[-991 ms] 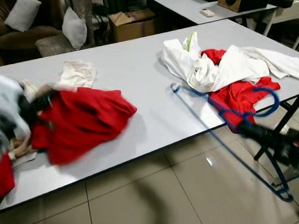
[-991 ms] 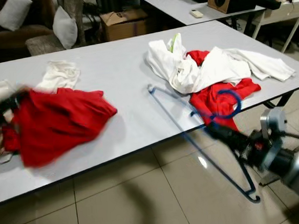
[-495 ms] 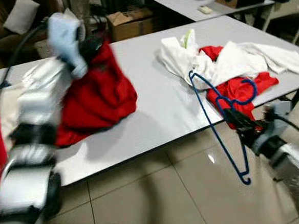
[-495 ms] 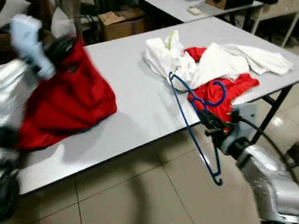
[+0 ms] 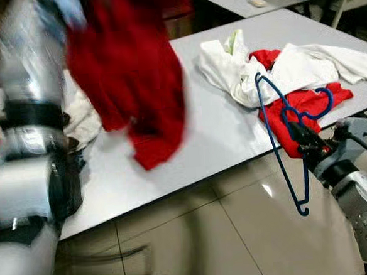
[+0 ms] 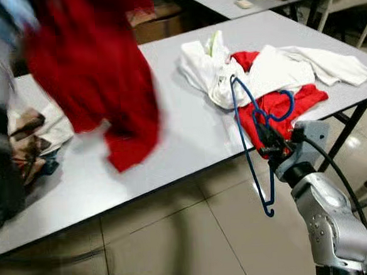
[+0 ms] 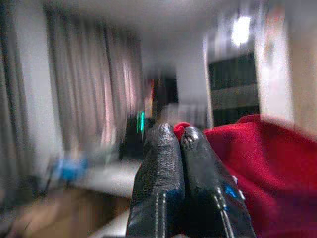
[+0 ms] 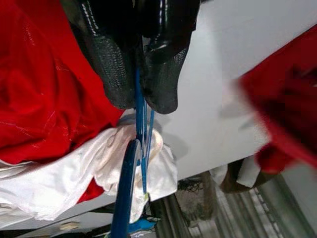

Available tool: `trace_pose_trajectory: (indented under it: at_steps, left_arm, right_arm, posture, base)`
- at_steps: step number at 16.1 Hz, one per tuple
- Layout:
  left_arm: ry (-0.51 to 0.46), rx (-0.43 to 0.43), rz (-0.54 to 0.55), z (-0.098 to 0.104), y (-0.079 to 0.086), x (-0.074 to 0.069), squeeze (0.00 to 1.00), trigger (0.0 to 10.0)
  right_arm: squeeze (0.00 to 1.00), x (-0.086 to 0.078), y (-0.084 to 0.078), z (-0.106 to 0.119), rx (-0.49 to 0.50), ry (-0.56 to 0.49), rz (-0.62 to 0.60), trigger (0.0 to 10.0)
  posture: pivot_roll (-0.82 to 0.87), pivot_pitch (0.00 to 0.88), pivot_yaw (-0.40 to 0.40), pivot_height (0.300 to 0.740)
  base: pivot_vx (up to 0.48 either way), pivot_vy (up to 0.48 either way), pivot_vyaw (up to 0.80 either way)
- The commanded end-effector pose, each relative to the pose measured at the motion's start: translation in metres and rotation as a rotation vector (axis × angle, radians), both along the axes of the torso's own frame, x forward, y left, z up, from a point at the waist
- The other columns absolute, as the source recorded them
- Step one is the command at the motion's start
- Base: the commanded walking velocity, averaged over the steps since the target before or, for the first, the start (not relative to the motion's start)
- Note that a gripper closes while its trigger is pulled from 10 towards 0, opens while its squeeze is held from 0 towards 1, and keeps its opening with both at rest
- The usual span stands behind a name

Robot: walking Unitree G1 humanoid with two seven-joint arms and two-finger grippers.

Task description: Hang hanger

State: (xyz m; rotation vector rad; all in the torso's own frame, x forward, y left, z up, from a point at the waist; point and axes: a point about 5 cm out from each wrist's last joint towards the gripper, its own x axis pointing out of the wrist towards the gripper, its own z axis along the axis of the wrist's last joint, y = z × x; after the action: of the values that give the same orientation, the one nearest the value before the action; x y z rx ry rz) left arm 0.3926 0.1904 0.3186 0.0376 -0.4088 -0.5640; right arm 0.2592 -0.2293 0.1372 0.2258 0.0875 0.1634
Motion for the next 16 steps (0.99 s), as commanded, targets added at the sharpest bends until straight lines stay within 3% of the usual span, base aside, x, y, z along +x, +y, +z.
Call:
trace_pose_trajectory:
  at_steps: [1, 2, 4, 7, 8, 9, 10, 11, 12, 13, 14, 15, 16]
  left_arm:
    - [0.09, 0.144, 0.0, -0.03, -0.002, 0.001, 0.0, 0.0]
    - [0.139, 0.217, -0.003, -0.048, 0.0, 0.0, 0.0, 0.0]
    - [0.18, 0.305, 0.009, -0.063, 0.004, -0.002, 0.0, 0.4]
    - [0.233, 0.461, 0.023, -0.08, 0.007, -0.003, 0.0, 0.2]
    - [0.223, 0.464, 0.014, -0.08, 0.004, -0.003, 0.0, 0.2]
    - [0.15, 0.298, -0.002, -0.056, -0.001, -0.001, 0.0, 0.0]
    - [0.037, 0.071, -0.03, -0.022, -0.003, -0.001, 0.0, 0.0]
    - [-0.064, -0.177, -0.063, 0.01, 0.002, -0.004, 0.0, 0.0]
    - [-0.161, -0.474, -0.118, 0.042, 0.019, -0.011, 0.0, 0.0]
    - [-0.189, -0.517, -0.134, 0.046, 0.037, -0.017, 0.0, 0.0]
    - [-0.143, -0.373, -0.103, 0.03, 0.038, -0.015, 0.0, 0.0]
    - [-0.133, -0.347, -0.097, 0.027, 0.038, -0.015, 0.0, 0.0]
    - [-0.014, -0.184, -0.05, -0.01, 0.032, -0.012, 0.0, 0.0]
  right_arm:
    - [0.0, -0.001, 0.004, -0.002, -0.002, 0.008, 0.01, 10.0]
    - [0.0, 0.0, 0.006, -0.004, -0.007, 0.015, 0.018, 10.0]
    - [0.0, 0.001, 0.009, -0.005, -0.015, 0.022, 0.034, 10.0]
    - [0.0, 0.002, 0.011, -0.005, -0.031, 0.028, 0.047, 10.0]
    - [0.0, 0.002, 0.011, -0.006, -0.035, 0.027, 0.045, 10.0]
    - [0.0, 0.003, 0.009, -0.004, -0.028, 0.017, 0.021, 10.0]
    - [0.0, 0.004, 0.007, -0.003, -0.022, 0.008, -0.005, 10.0]
    - [0.0, 0.004, 0.004, -0.001, -0.018, -0.003, -0.031, 10.0]
    - [0.0, 0.004, 0.0, 0.0, -0.005, -0.017, -0.061, 10.0]
    - [0.0, 0.004, -0.004, 0.002, 0.004, -0.034, -0.086, 10.0]
    - [0.0, 0.004, -0.004, 0.002, 0.006, -0.036, -0.088, 10.0]
    - [0.0, 0.004, -0.003, 0.002, 0.006, -0.035, -0.088, 10.0]
    - [0.0, 0.005, 0.002, -0.001, -0.001, -0.026, -0.066, 10.0]
  posture:
    - [-0.09, 0.0, 0.077, 0.74]
    - [-0.09, 0.0, 0.077, 0.74]
    - [-0.08, 0.0, 0.067, 0.74]
    - [-0.08, 0.0, 0.063, 0.74]
    - [-0.08, 0.0, 0.067, 0.74]
    - [-0.08, 0.0, 0.07, 0.74]
    - [-0.08, 0.0, 0.071, 0.74]
    - [-0.09, 0.0, 0.073, 0.74]
    - [-0.09, 0.0, 0.079, 0.74]
    - [-0.09, 0.0, 0.078, 0.74]
    - [-0.09, 0.0, 0.078, 0.74]
    - [-0.09, 0.0, 0.078, 0.74]
    - [-0.08, 0.0, 0.072, 0.74]
  base:
    - [0.0, 0.0, 0.0]
    - [0.0, 0.0, 0.0]
    - [0.0, 0.0, 0.0]
    - [0.0, 0.0, 0.0]
    - [0.0, 0.0, 0.0]
    - [0.0, 0.0, 0.0]
    - [0.0, 0.0, 0.0]
    - [0.0, 0.0, 0.0]
    - [0.0, 0.0, 0.0]
    - [0.0, 0.0, 0.0]
    - [0.0, 0.0, 0.0]
    - [0.0, 0.0, 0.0]
    - [0.0, 0.0, 0.0]
